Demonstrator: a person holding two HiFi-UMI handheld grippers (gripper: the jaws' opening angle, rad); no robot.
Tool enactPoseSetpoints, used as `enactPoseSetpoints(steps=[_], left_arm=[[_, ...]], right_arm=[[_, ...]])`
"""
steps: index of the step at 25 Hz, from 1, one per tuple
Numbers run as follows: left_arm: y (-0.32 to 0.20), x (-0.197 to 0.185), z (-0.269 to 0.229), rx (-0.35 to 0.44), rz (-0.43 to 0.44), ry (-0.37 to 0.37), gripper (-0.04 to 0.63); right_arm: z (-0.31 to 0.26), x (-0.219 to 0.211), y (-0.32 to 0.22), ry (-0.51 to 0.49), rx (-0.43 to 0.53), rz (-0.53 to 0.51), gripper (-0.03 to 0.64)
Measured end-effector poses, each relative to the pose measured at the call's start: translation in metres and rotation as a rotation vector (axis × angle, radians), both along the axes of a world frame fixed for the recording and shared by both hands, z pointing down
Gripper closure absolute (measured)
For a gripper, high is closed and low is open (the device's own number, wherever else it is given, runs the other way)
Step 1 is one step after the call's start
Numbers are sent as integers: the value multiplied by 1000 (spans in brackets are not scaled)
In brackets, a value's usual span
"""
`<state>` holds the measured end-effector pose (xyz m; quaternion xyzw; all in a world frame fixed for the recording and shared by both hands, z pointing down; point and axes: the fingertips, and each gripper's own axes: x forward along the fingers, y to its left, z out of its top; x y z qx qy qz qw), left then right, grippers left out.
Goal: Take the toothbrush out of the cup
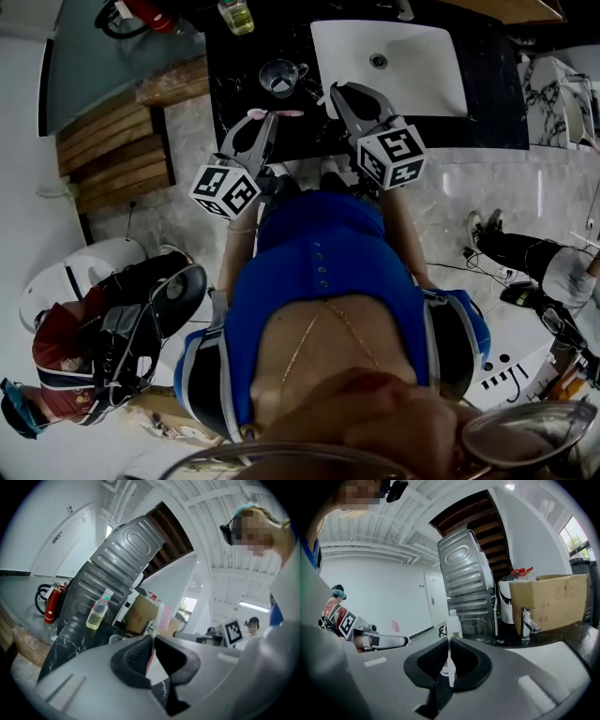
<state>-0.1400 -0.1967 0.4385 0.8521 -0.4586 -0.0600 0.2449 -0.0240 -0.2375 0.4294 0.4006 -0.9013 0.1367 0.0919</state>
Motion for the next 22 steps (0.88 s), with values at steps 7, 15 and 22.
enactPoseSetpoints(steps=[7, 15, 22], left_arm=[[2, 0, 1, -5, -1, 17, 571], [4, -1, 2, -8, 0, 10, 571], [4, -3, 5, -15, -7, 9, 571]], right_arm=[[5, 0, 2, 3, -11, 0, 597], [6, 1, 4, 15, -18, -1, 597], [7, 0, 4, 19, -20, -4, 597]])
